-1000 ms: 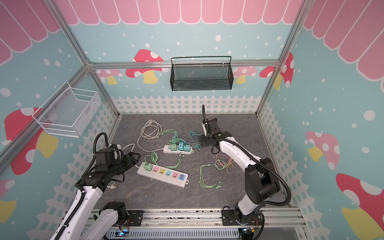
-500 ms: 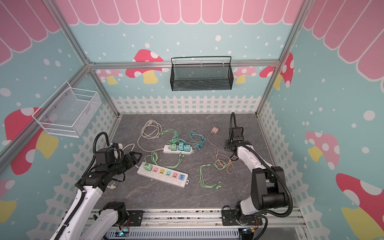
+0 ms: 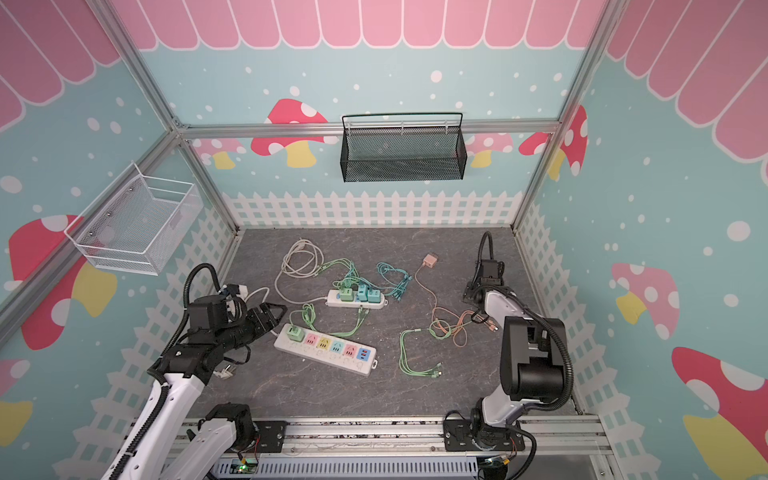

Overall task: Insert the plug
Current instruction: 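Grasp the dark green cube charger with the right gripper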

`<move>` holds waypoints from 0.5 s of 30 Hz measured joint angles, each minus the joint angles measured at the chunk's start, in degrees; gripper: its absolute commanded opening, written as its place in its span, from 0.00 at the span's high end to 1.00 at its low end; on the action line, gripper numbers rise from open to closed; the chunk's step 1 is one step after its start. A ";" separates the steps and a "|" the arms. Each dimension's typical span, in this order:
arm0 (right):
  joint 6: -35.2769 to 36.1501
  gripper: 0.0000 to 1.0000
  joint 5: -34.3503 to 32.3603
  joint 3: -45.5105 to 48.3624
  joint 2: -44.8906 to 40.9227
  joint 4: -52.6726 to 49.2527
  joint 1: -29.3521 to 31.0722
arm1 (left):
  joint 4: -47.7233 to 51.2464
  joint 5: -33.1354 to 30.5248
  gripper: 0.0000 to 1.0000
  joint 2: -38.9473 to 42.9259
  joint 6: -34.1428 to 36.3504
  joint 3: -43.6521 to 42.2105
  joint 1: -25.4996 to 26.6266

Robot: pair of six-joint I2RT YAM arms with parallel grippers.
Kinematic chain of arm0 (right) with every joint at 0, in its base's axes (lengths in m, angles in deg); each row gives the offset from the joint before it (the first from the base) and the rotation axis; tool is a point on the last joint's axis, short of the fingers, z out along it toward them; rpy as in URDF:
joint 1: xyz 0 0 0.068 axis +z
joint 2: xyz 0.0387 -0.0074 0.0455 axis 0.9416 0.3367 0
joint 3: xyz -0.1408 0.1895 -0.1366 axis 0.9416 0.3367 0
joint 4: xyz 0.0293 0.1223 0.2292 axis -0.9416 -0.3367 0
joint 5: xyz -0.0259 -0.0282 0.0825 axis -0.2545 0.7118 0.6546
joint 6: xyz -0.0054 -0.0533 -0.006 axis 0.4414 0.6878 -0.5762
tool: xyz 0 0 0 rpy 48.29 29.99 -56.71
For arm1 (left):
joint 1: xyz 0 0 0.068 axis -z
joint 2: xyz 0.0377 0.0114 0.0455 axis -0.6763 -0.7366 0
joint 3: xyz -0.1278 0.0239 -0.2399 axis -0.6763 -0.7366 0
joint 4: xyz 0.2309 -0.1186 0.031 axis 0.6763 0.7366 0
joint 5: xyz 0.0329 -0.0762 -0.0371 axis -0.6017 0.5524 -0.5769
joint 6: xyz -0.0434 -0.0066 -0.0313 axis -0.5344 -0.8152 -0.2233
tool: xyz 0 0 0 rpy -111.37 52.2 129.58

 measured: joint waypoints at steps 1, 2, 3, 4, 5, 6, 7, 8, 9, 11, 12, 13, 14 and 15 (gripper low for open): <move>-0.04 0.29 0.42 0.24 0.35 0.37 0.00 | 0.00 0.46 0.19 0.02 0.28 0.66 0.00; -0.11 0.29 0.63 0.42 0.66 0.59 -0.02 | -0.02 0.79 0.19 0.02 0.55 1.18 0.00; -0.15 0.29 0.90 0.50 1.05 0.85 -0.04 | 0.00 1.11 0.19 0.02 0.83 1.81 0.00; -0.15 0.30 1.09 0.50 1.51 1.29 -0.11 | 0.04 1.38 0.19 0.02 1.07 2.45 0.00; -0.17 0.31 1.31 0.50 1.90 1.68 -0.22 | 0.04 1.53 0.19 0.02 1.33 2.91 0.00; -0.17 0.34 1.57 0.50 2.40 2.14 -0.37 | 0.13 1.68 0.19 0.02 1.62 3.39 0.00; -0.20 0.35 1.88 0.50 2.95 2.54 -0.55 | 0.17 1.88 0.19 0.02 1.86 3.72 0.00; -0.17 0.36 2.08 0.52 3.37 2.84 -0.70 | 0.22 1.99 0.19 0.02 1.97 3.91 0.00; -0.13 0.37 2.19 0.52 3.80 3.15 -0.76 | 0.31 2.08 0.19 0.02 2.08 4.04 0.00; 0.07 0.38 2.38 0.52 4.61 3.76 -0.90 | 0.46 2.25 0.19 0.02 2.25 4.07 0.00; 0.22 0.38 2.51 0.52 4.98 4.00 -1.07 | 0.46 2.27 0.19 0.02 2.29 4.07 0.00; 0.28 0.39 2.56 0.52 5.38 4.26 -1.11 | 0.48 2.27 0.19 0.02 2.34 4.07 0.00; 0.44 0.39 2.69 0.52 5.73 4.48 -1.18 | 0.50 2.29 0.19 0.02 2.43 4.07 0.00; 0.50 0.40 2.84 0.52 6.14 4.87 -1.25 | 0.55 2.29 0.19 0.02 2.51 4.07 0.00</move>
